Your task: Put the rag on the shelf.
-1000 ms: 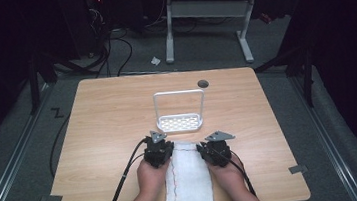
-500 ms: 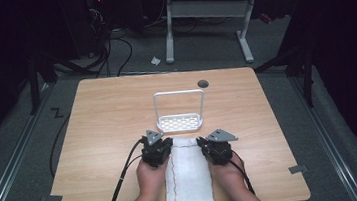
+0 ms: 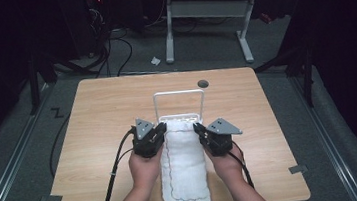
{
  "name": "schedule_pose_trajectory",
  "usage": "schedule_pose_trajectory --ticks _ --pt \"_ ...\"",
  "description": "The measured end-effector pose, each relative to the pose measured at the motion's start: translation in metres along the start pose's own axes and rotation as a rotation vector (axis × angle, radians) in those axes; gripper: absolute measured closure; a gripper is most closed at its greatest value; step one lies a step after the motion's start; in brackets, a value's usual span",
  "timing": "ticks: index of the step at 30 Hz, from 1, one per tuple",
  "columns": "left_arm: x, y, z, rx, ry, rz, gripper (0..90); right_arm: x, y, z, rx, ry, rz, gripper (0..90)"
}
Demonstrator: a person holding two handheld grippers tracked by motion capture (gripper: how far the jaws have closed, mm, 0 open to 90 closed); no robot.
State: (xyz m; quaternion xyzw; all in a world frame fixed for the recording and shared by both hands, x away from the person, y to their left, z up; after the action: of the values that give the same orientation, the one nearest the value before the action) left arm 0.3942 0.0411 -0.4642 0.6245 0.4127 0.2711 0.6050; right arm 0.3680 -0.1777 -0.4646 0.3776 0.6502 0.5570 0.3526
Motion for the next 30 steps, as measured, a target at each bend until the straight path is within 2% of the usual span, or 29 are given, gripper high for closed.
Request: schedule_pose_trajectory --ticks 17,30 --pt "-0.011 0.065 -0.01 -0.133 -0.007 0.047 83.9 -0.003 0.062 -0.006 -0.14 -0.02 -0.014 85.9" --pt "-0.015 0.102 -0.017 -0.209 -0.007 0.084 84.0 -0.003 0.097 -0.009 -0.21 -0.019 -0.034 86.0"
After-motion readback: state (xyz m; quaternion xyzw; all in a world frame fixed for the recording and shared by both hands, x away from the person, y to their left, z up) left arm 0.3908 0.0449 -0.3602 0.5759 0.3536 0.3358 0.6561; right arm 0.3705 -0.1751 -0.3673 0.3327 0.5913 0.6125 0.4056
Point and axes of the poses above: each handheld gripper's, and its own axes: z roughly forward along the jaws, y roughly out of its top, x roughly to its left, the point moved 1 cm from there along z, roughly forward along the jaws, and after that the axes turned 14 degrees about -x, right-handed, at the moved point
